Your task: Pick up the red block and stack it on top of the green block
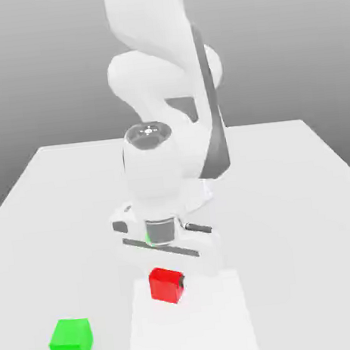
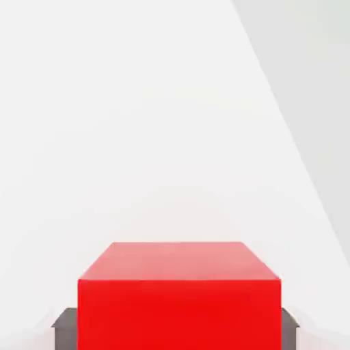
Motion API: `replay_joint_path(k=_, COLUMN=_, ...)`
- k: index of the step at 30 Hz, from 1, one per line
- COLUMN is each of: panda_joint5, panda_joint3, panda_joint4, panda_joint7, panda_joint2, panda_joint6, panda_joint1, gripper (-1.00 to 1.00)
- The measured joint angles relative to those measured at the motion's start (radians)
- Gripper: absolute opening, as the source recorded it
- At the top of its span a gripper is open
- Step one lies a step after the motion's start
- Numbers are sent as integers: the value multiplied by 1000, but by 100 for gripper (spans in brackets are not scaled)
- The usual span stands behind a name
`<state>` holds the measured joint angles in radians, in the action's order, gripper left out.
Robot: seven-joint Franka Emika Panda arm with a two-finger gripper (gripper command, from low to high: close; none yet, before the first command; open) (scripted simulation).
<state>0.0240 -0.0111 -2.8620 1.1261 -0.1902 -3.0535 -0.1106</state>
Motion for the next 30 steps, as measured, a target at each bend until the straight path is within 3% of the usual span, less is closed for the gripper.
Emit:
replay_joint_path(k=3, panda_joint5=-1, panda_joint3=-4, panda_joint4=-4, panda_joint7=-1, panda_joint2=25, panda_joint6=22, panda_joint1=-5, gripper=-100)
replay_joint_path(k=10, panda_joint5=-24, panda_joint3=2, panda_joint4=-21, panda_joint7=-5, panda_joint2=244, panda_joint6=224, panda_joint1=-7, gripper=-100)
replay_joint_path(k=21, panda_joint5=-44, panda_joint3=104, panda_joint4=353, panda_joint7=287, panda_joint2=88, panda_joint6=443, panda_joint1=-180, gripper=-100)
replay_joint_path(k=26, panda_joint5=-82, panda_joint3=106, panda_joint4=408, panda_joint7=301, panda_joint2=-68, panda_joint6=343, panda_joint1=-198, gripper=-100)
replay_joint_path(k=27, panda_joint5=-88, panda_joint3=102, panda_joint4=410, panda_joint7=296, panda_joint2=-93, panda_joint6=319, panda_joint1=-201, gripper=100)
replay_joint_path(k=30, panda_joint5=-88, panda_joint3=102, panda_joint4=410, panda_joint7=296, panda_joint2=-93, panda_joint6=319, panda_joint1=-201, gripper=100)
